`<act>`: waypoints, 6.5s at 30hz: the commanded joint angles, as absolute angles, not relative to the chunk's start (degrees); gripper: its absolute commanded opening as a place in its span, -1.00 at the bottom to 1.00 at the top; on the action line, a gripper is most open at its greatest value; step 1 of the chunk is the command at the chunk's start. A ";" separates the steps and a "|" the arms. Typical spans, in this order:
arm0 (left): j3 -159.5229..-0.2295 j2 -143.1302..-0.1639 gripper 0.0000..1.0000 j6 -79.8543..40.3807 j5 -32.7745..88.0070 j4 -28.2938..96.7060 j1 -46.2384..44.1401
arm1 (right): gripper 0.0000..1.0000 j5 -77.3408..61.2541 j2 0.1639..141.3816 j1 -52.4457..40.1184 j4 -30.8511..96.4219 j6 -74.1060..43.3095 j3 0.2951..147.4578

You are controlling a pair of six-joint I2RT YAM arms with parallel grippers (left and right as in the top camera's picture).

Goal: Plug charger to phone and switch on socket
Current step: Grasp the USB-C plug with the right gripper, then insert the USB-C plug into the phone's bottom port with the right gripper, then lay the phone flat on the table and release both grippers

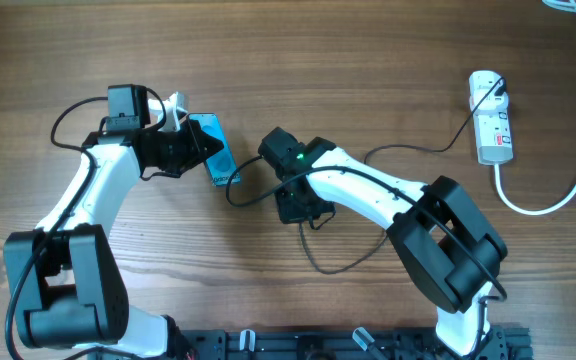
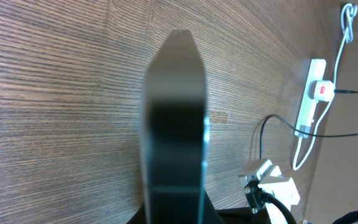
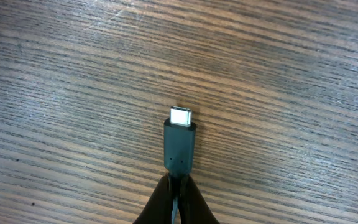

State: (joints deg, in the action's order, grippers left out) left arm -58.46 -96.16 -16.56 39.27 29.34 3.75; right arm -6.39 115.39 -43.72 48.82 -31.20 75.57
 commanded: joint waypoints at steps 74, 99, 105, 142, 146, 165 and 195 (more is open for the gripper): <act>-58.78 -77.67 -0.92 -19.68 65.04 23.97 2.13 | -0.91 -19.05 87.22 -47.66 39.72 -20.03 76.03; -58.78 -77.69 -0.92 -15.14 65.01 25.15 2.13 | -0.91 -16.97 87.22 -47.64 34.06 -22.90 76.03; -58.78 -77.69 -0.92 -15.14 65.01 25.52 2.13 | -0.91 -16.43 87.22 -47.55 30.59 -22.96 76.03; -58.78 -77.67 -0.92 -26.52 64.47 20.99 2.13 | -0.23 -24.08 87.22 -45.84 37.54 -25.69 76.01; -58.78 -77.67 -0.92 -27.51 64.49 21.02 2.07 | -0.28 -24.08 87.22 -45.84 36.53 -27.18 76.01; -58.78 -77.67 -0.92 -27.22 64.64 21.41 2.07 | -0.91 -24.05 87.22 -45.89 30.61 -30.02 76.01; -58.72 -82.65 -0.92 -19.70 37.47 32.01 -3.49 | 0.99 -18.35 86.98 -36.32 34.33 -23.92 76.01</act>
